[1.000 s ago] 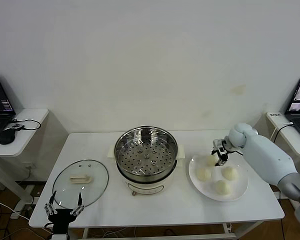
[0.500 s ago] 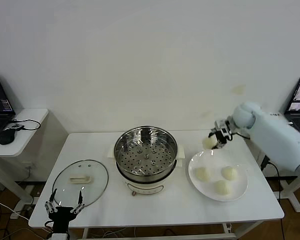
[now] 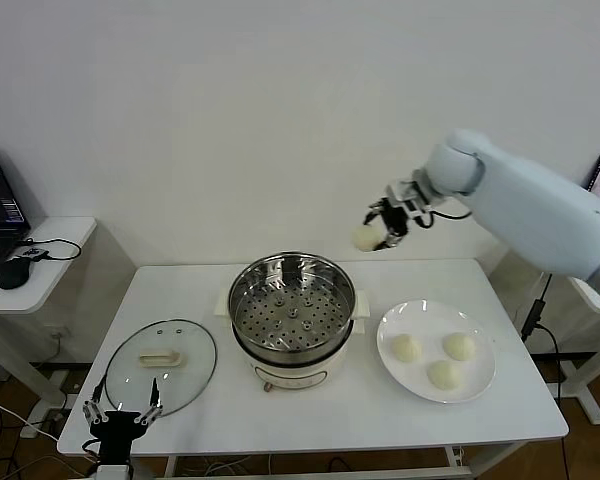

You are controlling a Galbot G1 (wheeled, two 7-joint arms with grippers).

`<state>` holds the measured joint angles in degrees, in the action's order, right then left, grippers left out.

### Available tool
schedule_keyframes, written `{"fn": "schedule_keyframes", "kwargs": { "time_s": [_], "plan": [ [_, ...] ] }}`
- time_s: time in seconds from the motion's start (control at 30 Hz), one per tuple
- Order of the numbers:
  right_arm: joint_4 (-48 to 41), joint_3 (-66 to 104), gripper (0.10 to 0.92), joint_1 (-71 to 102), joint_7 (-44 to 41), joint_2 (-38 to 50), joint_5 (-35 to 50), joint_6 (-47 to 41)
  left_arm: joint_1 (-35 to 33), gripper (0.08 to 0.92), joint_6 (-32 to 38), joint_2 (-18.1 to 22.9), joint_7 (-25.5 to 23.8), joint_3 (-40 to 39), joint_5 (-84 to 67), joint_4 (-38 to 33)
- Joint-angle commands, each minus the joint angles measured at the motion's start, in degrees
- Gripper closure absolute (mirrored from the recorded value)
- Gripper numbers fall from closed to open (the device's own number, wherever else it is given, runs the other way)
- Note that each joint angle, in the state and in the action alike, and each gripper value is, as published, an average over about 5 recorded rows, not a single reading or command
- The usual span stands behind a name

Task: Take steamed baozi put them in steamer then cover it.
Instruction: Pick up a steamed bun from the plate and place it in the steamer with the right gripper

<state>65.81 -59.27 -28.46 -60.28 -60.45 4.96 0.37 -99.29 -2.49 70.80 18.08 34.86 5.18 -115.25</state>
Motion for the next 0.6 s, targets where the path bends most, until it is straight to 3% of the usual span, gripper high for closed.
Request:
{"fn": "schedule_keyframes", "kwargs": {
  "time_s": [0.03, 0.6],
  "plan": [
    [-1.8, -7.3, 0.414, -1.0, 2.7, -10.3, 1.0, 5.4, 0.1, 0.177, 0.0, 0.2, 0.1, 0.2, -0.1, 0.4],
    [-15.6, -10.3, 0.408, 4.3, 11.2, -18.9, -15.3, 26.7, 0.6, 0.177, 0.1, 0.1, 0.0, 0.8, -0.2, 0.6]
  ]
}}
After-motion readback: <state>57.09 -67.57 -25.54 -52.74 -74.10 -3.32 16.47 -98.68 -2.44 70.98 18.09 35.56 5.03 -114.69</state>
